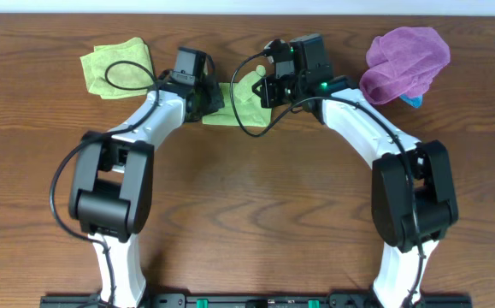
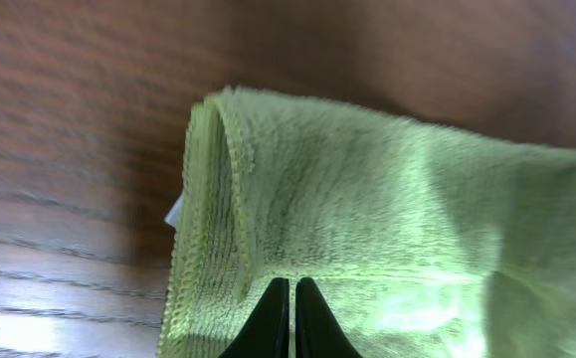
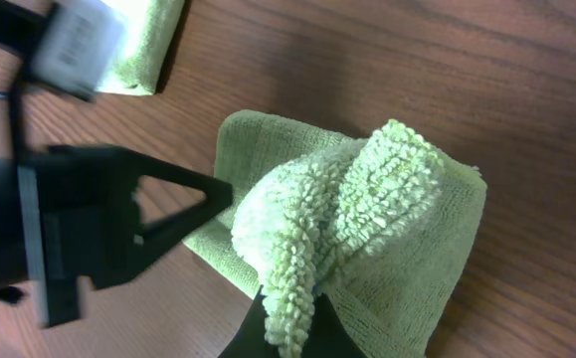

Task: Fold the cloth

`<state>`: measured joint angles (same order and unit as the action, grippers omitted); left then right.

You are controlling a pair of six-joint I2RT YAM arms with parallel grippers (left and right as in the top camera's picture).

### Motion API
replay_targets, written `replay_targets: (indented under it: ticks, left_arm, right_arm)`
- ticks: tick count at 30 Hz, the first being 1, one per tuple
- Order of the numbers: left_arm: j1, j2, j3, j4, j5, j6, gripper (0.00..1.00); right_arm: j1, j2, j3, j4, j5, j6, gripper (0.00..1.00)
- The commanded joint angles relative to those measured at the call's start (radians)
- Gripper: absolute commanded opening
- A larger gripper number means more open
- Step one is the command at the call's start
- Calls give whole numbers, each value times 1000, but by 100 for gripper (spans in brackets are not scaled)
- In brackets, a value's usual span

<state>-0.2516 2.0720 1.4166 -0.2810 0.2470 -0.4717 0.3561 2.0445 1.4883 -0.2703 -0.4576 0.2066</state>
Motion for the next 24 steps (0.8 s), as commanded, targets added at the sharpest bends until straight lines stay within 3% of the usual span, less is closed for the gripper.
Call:
replay_targets:
  ticks: [1,24]
  left_arm:
    - [21,-73,29,-3,-15,50,6]
    - [102,-124,29,-57,-41,92,6]
  right_arm:
    - [18,-7,3,12,25,18,1]
    - [93,101,45,61,85,93,1]
